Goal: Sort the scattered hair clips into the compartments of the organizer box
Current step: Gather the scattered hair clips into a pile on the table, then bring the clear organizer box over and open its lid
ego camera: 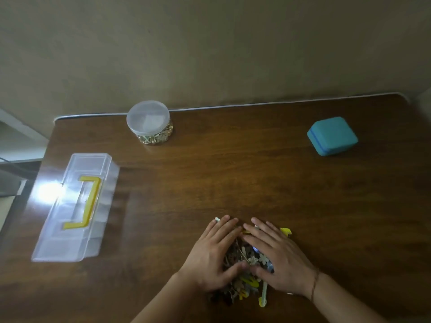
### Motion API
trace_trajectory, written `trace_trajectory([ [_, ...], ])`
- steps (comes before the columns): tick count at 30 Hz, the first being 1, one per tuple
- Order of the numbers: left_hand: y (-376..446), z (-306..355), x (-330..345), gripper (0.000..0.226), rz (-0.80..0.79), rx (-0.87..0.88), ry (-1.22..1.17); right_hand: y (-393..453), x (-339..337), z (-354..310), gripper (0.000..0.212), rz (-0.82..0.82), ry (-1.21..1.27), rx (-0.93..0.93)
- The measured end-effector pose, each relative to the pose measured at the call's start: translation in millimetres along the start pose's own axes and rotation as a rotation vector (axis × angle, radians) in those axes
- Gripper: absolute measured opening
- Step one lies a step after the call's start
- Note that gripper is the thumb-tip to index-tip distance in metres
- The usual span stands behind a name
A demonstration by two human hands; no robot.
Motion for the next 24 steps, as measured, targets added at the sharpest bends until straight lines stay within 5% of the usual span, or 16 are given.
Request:
trace_trajectory([
  [6,-3,-1,-23,0.07,0.081,-0.015,0.021,7,-12,-10,0.063,0.08,0.022,-0.031],
  [12,-34,-54,-139,0.064,0.724,-0.38,0.211,63,-38,-38,0.057,0.25,0.226,0.015],
  [14,-61,-81,-174,0.068,0.821,-0.57,0.312,89,-42,-59,0.057,0.282,0.277,-0.001],
  [19,-127,-144,-201,0.106,0.496,-1.149,0.342,150,-39,-119,0.044,0.301,0.41,-0.013],
  [24,-141,-157,-187,0.103,0.399,-1.119,0.241,191,-24,-145,0.039,0.231,0.637,0.118],
])
Point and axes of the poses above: each hand's wrist, its own y-axis towards the middle knuckle, its own x-axis out of the palm, z = x × y, the point moved 4 cm from there along y, towards the middle knuckle, and after that the axes turned 3 degrees about -x, right-handed, at the moved point
